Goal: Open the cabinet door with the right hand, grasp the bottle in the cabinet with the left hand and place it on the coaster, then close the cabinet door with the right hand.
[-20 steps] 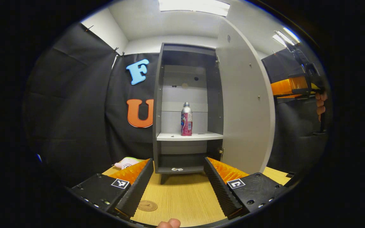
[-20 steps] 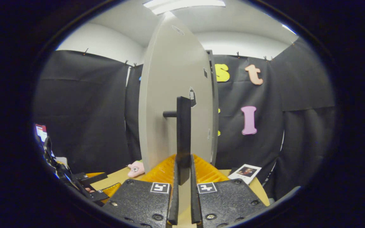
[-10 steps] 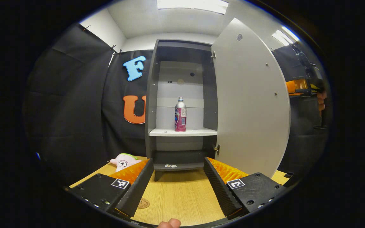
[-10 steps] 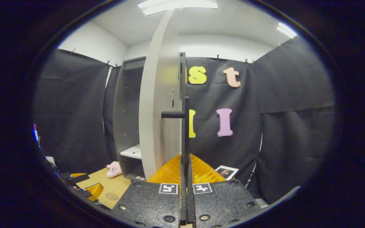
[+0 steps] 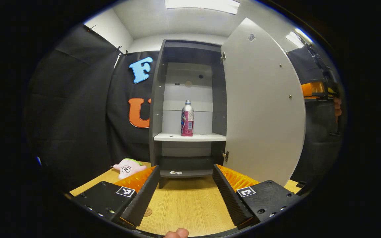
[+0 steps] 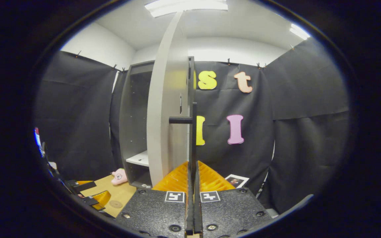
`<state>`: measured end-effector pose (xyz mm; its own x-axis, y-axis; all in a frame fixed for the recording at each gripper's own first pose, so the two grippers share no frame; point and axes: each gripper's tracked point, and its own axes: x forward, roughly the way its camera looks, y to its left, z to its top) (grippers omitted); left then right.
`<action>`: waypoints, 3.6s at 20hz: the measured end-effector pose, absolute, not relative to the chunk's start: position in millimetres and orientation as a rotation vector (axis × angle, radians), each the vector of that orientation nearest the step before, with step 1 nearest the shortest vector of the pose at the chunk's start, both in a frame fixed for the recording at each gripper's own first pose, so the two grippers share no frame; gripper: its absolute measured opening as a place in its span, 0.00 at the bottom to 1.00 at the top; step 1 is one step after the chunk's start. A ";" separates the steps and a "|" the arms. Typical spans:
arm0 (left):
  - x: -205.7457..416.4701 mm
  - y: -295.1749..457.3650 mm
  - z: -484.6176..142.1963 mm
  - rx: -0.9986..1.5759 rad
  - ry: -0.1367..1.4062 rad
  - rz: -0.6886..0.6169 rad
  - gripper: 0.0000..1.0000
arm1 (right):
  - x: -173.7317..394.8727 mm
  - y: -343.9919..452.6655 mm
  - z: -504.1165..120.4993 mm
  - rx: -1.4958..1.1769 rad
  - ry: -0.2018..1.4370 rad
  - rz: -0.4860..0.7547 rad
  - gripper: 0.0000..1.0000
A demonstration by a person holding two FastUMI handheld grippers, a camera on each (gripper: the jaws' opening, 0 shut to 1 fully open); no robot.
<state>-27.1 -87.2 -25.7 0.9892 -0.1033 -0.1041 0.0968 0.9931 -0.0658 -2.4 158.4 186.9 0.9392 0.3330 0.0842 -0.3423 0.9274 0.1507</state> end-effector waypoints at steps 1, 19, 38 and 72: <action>-26.6 -84.0 -24.2 -0.062 0.102 -0.090 0.96 | -8.0 152.7 184.6 0.151 -0.062 0.353 0.04; 27.6 -100.8 12.7 -0.070 0.032 -0.172 0.95 | 20.5 110.0 143.7 0.241 -0.065 0.197 0.78; 275.4 -134.4 51.6 0.012 -0.024 -0.190 0.97 | 35.4 112.8 128.3 0.275 -0.013 0.224 0.81; 196.9 -52.1 36.2 0.066 -0.091 -0.012 0.75 | 51.8 112.2 125.0 0.301 -0.018 0.201 0.81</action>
<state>196.9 -52.1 36.2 0.9958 -0.0149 0.0905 0.0089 0.9977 0.0666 51.8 112.2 125.0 0.9799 0.1938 0.0480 -0.1993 0.9353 0.2922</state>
